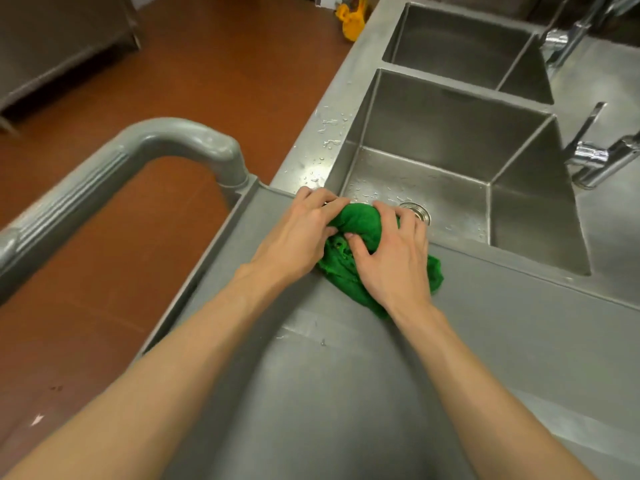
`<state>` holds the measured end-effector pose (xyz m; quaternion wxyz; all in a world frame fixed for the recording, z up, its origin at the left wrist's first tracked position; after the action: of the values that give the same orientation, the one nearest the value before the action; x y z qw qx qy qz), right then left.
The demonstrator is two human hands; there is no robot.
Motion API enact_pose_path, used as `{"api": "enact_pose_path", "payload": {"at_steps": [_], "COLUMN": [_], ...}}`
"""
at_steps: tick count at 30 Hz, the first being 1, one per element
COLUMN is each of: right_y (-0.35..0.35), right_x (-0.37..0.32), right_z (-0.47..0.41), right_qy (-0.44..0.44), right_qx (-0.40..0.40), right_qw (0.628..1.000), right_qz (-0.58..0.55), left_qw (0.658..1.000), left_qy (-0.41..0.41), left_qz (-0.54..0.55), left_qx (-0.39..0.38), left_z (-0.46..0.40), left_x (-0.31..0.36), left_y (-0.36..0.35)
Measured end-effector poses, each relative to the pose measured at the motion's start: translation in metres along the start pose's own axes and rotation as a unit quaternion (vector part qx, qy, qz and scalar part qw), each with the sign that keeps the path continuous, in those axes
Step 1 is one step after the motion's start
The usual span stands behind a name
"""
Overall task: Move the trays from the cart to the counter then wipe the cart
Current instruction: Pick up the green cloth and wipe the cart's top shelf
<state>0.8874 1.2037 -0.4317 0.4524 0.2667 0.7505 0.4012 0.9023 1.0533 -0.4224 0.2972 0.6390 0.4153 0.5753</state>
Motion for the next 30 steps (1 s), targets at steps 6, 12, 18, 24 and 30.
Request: {"api": "enact_pose_path", "payload": {"at_steps": [6, 12, 18, 24, 30], "right_y": [-0.031, -0.056, -0.056, -0.052, -0.041], "right_x": [-0.042, -0.079, -0.085, -0.091, -0.091], "right_z": [-0.023, -0.047, -0.050, -0.017, 0.029], "right_qy": [0.052, 0.103, 0.148, 0.205, 0.267], "right_qx": [-0.020, -0.075, -0.110, -0.131, -0.157], "right_qw": [0.998, 0.990, 0.980, 0.964, 0.945], "right_qz": [-0.015, -0.053, -0.076, -0.104, -0.104], "left_qw": [0.998, 0.986, 0.974, 0.970, 0.969], "left_qy": [0.025, 0.102, 0.161, 0.184, 0.191], "left_qz": [-0.054, -0.123, -0.152, -0.156, -0.147], "left_qx": [0.029, 0.056, 0.052, 0.005, -0.044], "left_z": [0.010, 0.024, 0.033, 0.066, 0.117], "left_x": [-0.040, -0.065, -0.054, -0.052, -0.046], "left_y": [0.034, 0.062, 0.074, 0.087, 0.091]}}
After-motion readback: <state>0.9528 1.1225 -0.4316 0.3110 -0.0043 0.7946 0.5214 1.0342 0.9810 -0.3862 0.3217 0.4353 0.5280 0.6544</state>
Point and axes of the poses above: each hand's wrist, its own z-axis away from the middle knuckle, its own y-axis out of the back of the hand, x = y × z, the point moved 3 cm from there along -z, towards the middle knuckle, and after that the axes turned 12 degrees about y, right-handed, at the moved point
